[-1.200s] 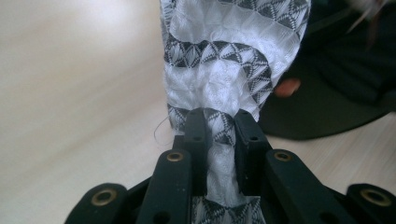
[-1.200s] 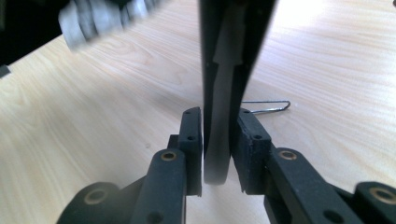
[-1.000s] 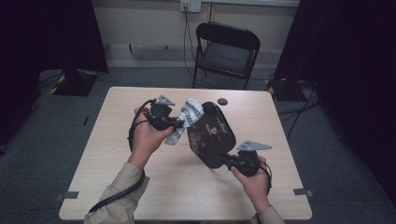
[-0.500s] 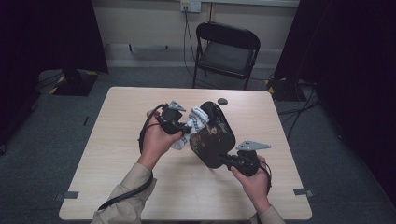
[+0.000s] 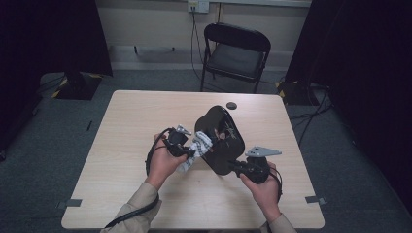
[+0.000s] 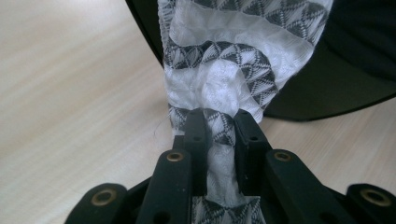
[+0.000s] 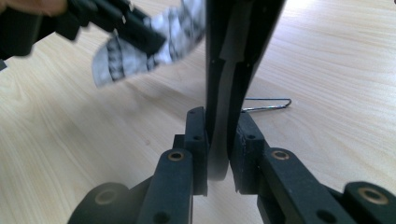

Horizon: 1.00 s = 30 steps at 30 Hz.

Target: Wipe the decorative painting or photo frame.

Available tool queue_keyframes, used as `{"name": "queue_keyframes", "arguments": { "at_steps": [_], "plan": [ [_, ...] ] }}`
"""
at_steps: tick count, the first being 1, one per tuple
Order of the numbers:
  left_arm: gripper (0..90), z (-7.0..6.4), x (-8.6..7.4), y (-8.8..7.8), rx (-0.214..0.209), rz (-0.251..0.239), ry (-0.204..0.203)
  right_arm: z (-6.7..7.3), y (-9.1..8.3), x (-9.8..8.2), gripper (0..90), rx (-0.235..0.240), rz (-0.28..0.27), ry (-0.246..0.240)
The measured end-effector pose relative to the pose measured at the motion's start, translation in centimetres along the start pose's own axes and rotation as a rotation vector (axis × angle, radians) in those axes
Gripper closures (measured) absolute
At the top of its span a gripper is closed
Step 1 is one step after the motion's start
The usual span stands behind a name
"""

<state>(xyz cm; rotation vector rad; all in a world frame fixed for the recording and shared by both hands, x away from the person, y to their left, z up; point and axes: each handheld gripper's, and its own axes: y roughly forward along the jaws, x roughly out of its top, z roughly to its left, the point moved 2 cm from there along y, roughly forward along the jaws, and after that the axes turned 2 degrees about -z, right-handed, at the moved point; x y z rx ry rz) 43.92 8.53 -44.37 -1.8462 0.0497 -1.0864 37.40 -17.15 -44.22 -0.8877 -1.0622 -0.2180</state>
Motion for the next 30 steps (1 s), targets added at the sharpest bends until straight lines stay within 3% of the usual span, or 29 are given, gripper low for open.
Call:
{"name": "queue_keyframes", "arguments": {
  "at_steps": [10,17,24,30],
  "plan": [
    [78.0,0.0,-2.4,2.6,0.001,0.068,-0.024,0.0,0.0,0.0,79.0,0.001,-0.002,0.001],
    [78.0,0.0,-2.5,2.5,-0.002,0.093,-0.030,0.0,0.0,0.0,79.0,0.000,-0.005,0.001],
    [78.0,0.2,-0.3,-1.3,-0.002,0.033,-0.056,0.0,0.0,0.0,78.9,0.001,-0.007,0.004],
    [77.9,0.0,3.4,-5.6,-0.001,-0.047,-0.039,0.0,0.1,0.0,79.0,-0.001,-0.006,0.002]
  ]
}}
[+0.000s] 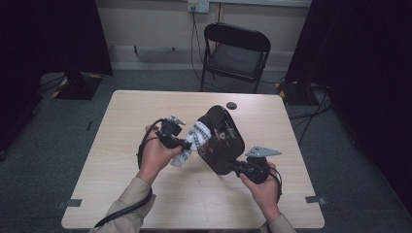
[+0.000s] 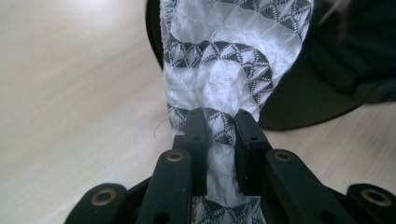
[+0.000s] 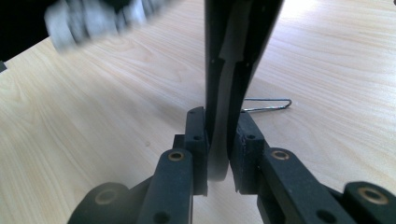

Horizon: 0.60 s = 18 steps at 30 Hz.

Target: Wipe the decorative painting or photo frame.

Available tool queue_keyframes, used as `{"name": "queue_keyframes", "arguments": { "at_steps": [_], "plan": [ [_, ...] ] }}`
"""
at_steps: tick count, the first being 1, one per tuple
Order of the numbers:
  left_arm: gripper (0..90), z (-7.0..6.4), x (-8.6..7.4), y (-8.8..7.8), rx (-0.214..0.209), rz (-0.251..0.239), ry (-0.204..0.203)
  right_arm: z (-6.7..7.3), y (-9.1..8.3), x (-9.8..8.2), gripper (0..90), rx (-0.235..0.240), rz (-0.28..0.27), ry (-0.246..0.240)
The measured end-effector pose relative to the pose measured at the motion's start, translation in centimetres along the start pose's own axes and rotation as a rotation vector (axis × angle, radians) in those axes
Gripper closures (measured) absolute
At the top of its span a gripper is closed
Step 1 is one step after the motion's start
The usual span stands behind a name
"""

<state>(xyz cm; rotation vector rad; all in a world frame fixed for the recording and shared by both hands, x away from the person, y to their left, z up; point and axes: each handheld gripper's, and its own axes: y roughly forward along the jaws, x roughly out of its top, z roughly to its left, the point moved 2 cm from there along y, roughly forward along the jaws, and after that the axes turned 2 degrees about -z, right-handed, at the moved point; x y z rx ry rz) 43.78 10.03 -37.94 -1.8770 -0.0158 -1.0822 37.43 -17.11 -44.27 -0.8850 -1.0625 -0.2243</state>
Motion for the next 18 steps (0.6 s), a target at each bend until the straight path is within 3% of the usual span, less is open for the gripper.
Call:
{"name": "queue_keyframes", "arguments": {
  "at_steps": [3,6,10,13,18],
  "plan": [
    [78.0,-0.7,2.6,-2.0,-0.009,-0.048,0.024,0.0,0.0,0.0,79.0,0.000,0.000,-0.001],
    [78.0,-1.8,5.1,-3.6,0.006,-0.083,0.074,0.0,0.0,0.0,79.0,0.000,0.001,-0.001],
    [78.0,-2.7,7.0,-3.8,0.014,-0.073,0.095,0.1,0.1,0.0,79.0,-0.004,-0.002,-0.004],
    [77.9,-2.6,6.9,-3.1,0.004,-0.067,0.087,0.1,0.1,0.0,79.0,-0.004,0.000,-0.006],
    [77.9,-2.2,5.3,-1.4,-0.005,-0.034,0.076,0.1,0.1,0.1,79.0,-0.005,0.002,-0.006]
  ]
}}
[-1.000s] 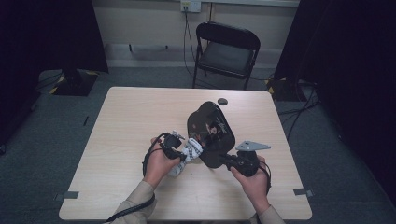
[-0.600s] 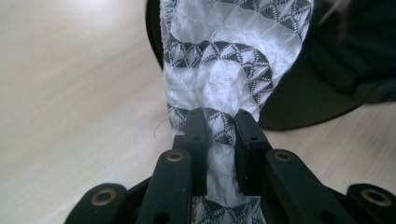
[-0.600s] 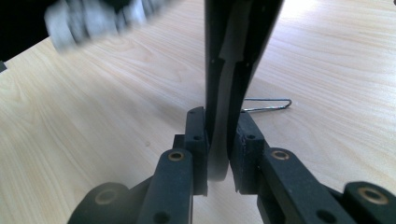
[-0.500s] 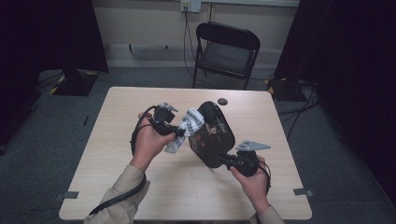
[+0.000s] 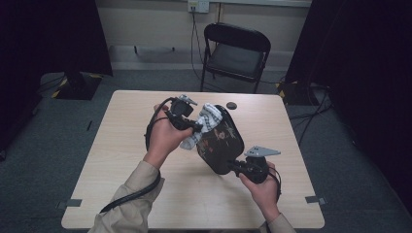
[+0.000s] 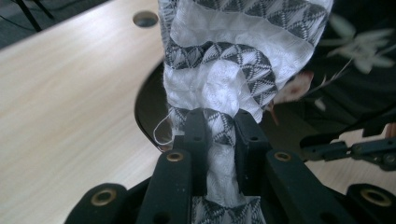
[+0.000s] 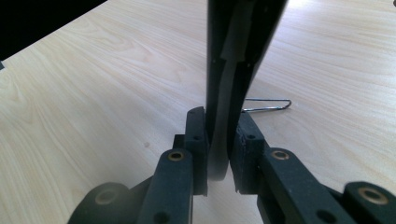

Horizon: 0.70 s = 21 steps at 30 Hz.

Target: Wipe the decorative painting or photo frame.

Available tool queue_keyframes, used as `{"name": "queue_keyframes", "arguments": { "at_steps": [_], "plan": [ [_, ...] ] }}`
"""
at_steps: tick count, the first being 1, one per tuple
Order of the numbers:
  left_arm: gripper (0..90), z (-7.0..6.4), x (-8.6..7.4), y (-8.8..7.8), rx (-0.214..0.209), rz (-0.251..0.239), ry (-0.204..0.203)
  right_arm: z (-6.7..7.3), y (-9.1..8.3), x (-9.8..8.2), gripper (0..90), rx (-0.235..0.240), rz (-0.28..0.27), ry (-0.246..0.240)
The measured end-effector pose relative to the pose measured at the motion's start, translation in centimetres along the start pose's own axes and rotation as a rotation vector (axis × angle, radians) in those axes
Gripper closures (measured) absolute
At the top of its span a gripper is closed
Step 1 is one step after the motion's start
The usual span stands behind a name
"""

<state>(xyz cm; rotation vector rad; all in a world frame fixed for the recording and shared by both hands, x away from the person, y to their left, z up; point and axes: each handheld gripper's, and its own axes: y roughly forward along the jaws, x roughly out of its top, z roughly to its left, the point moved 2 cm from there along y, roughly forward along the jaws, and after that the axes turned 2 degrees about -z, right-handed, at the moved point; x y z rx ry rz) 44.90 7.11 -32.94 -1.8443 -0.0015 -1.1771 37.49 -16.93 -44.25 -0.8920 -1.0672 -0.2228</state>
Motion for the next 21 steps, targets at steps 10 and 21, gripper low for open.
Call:
{"name": "queue_keyframes", "arguments": {
  "at_steps": [10,21],
  "plan": [
    [78.0,0.2,-4.0,2.9,-0.014,0.042,-0.027,0.1,0.0,0.0,79.0,-0.004,0.001,-0.002],
    [78.0,0.3,-7.9,5.9,-0.029,0.094,-0.057,0.1,0.1,0.0,79.0,-0.003,0.000,0.001]
  ]
}}
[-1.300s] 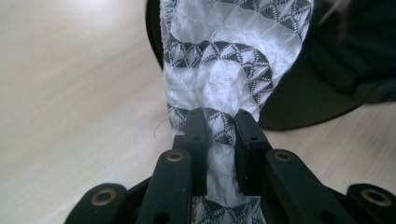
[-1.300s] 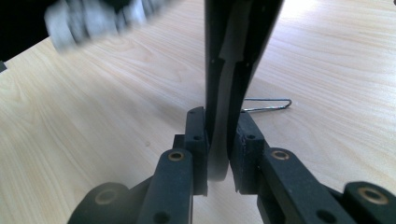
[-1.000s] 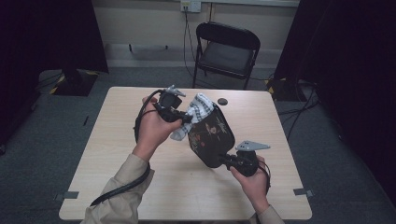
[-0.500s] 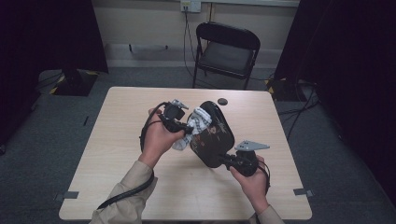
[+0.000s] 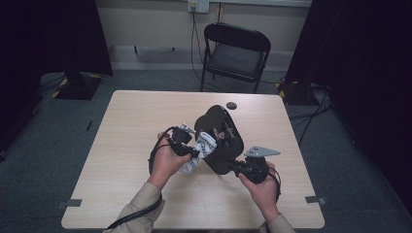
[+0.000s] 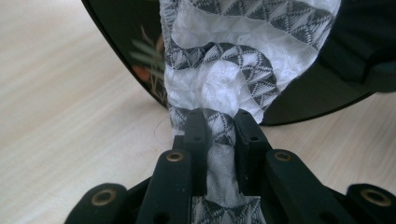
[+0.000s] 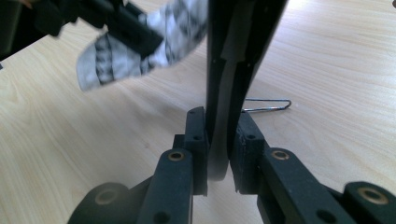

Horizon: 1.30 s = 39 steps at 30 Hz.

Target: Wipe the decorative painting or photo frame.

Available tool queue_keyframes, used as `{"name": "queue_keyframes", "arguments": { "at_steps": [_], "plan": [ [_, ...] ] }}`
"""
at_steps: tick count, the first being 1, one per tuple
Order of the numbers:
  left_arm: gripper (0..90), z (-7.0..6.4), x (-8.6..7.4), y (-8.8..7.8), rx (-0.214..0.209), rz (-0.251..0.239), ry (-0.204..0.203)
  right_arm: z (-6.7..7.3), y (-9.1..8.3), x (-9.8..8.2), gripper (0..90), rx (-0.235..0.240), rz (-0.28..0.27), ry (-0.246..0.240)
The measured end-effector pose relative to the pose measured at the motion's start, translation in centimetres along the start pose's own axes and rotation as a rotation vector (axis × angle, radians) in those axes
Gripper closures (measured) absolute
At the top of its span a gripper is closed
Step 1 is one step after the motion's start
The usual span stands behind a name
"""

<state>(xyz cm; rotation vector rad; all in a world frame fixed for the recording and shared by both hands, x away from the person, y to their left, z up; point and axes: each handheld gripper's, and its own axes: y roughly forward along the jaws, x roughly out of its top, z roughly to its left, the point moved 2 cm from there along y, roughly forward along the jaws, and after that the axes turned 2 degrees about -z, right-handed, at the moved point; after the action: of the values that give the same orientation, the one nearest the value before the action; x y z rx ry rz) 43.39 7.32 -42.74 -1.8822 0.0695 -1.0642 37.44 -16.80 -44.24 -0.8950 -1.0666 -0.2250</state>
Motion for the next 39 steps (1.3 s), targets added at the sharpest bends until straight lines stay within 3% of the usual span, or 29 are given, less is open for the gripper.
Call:
{"name": "queue_keyframes", "arguments": {
  "at_steps": [15,22,26,29,35,39],
  "plan": [
    [78.0,0.0,-4.0,3.6,-0.007,0.104,-0.004,0.1,0.0,0.0,79.0,-0.004,-0.002,0.001],
    [77.9,0.0,-4.1,3.2,-0.006,0.098,-0.014,0.1,0.0,0.0,79.0,-0.003,-0.002,0.005],
    [77.9,0.2,-2.9,1.2,-0.010,0.056,-0.024,0.1,0.0,0.0,79.0,-0.005,-0.004,0.004],
    [77.9,0.2,-1.2,-1.0,0.003,0.013,-0.009,0.1,0.1,0.0,79.0,-0.006,-0.004,0.008],
    [77.9,-0.4,3.5,-5.9,0.020,-0.076,0.029,0.2,0.1,0.0,79.0,-0.009,-0.005,0.011],
    [77.9,-1.3,6.2,-8.0,0.019,-0.124,0.053,0.2,0.2,0.0,79.0,-0.009,-0.007,0.010]
  ]
}}
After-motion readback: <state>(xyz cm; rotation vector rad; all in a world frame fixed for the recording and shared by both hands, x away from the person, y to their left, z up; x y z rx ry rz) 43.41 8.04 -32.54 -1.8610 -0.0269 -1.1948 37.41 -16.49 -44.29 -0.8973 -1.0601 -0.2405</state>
